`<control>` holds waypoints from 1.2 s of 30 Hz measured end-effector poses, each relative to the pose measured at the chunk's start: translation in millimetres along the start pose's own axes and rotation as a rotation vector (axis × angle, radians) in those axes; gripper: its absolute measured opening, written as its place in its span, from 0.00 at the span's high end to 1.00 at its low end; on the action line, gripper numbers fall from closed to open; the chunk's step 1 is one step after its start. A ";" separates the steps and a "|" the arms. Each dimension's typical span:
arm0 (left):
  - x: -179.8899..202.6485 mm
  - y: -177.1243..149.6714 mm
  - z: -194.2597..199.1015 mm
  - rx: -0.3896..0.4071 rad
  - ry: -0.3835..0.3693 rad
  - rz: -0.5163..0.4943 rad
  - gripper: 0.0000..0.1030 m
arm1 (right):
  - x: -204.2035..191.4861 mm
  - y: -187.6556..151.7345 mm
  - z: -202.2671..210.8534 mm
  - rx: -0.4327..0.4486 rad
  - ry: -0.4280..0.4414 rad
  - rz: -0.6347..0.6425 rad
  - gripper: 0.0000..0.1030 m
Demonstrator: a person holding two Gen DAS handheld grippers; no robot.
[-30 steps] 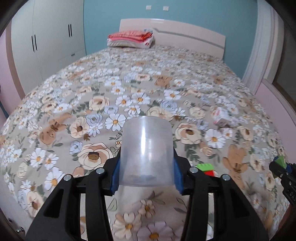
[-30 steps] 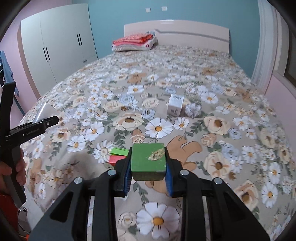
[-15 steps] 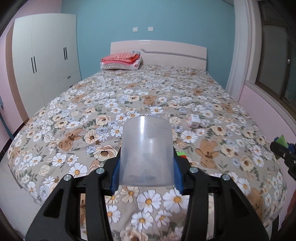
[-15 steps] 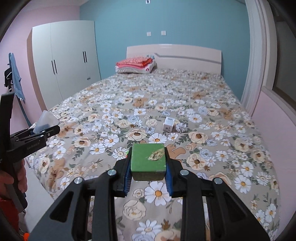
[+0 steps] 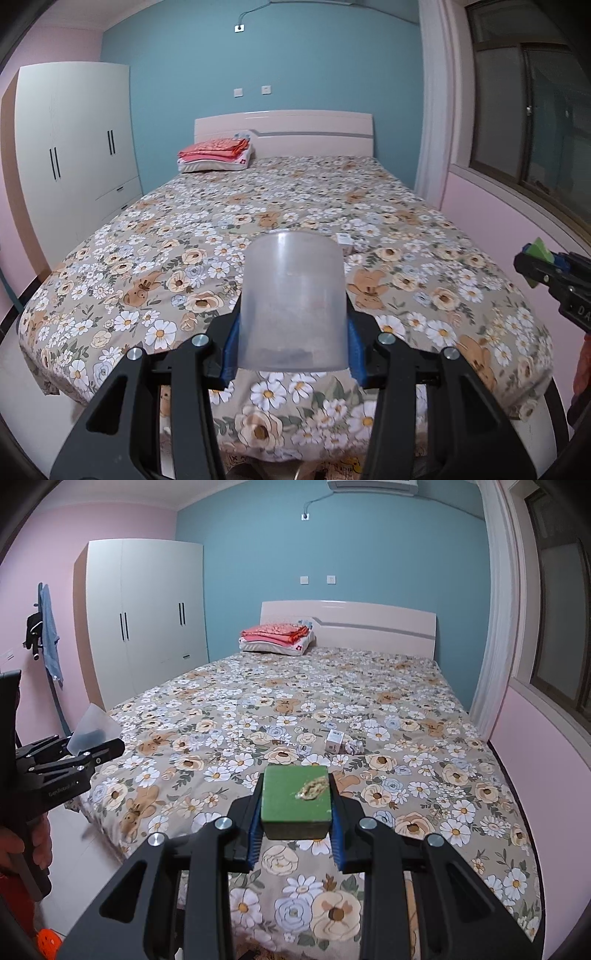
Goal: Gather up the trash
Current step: 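Carry clear cup with left tool while right tool carries green block toward bin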
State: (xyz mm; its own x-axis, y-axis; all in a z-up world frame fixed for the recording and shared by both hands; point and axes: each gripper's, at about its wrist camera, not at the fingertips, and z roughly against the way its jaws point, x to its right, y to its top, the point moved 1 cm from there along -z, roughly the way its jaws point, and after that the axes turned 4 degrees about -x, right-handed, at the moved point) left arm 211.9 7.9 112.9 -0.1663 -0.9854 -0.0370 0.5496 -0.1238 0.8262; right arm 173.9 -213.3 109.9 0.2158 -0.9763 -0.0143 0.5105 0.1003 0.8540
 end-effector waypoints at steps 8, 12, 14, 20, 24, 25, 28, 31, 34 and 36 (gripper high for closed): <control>12.0 -37.7 23.0 -0.005 -0.027 -0.054 0.54 | -6.3 -31.6 23.4 -0.008 0.020 0.003 0.69; 13.6 -62.2 24.3 -0.027 -0.041 -0.072 0.54 | -12.8 -54.3 23.9 -0.031 0.040 0.003 0.69; 14.5 -74.6 20.2 -0.048 -0.048 -0.079 0.54 | -15.1 -64.9 19.9 -0.048 0.052 -0.002 0.69; 22.9 -119.4 -4.7 -0.146 -0.069 -0.114 0.54 | -27.5 -102.7 1.4 -0.120 0.084 -0.014 0.69; 28.1 -145.1 -25.8 -0.213 -0.079 -0.140 0.54 | -35.4 -130.3 -16.9 -0.184 0.098 -0.028 0.69; 30.4 -152.6 -31.5 -0.233 -0.082 -0.151 0.54 | -37.0 -135.2 -19.6 -0.195 0.102 -0.031 0.69; 35.5 -170.2 -43.6 -0.271 -0.094 -0.173 0.54 | -42.1 -158.3 -36.2 -0.251 0.112 -0.047 0.69; 37.2 -186.0 -55.9 -0.309 -0.105 -0.180 0.54 | -45.7 -176.3 -49.0 -0.297 0.120 -0.055 0.69; 40.4 -204.1 -68.9 -0.352 -0.112 -0.189 0.54 | -48.9 -194.7 -61.5 -0.339 0.127 -0.061 0.69; 41.9 -217.0 -78.4 -0.384 -0.117 -0.195 0.54 | -51.8 -208.5 -71.7 -0.378 0.136 -0.065 0.69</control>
State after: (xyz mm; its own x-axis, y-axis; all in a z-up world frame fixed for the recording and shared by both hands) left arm 149.8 -15.7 -112.0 -0.3764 -0.9221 -0.0900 0.7593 -0.3627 0.5403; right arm 115.9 -169.9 -104.7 0.2680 -0.9513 -0.1524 0.7915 0.1272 0.5978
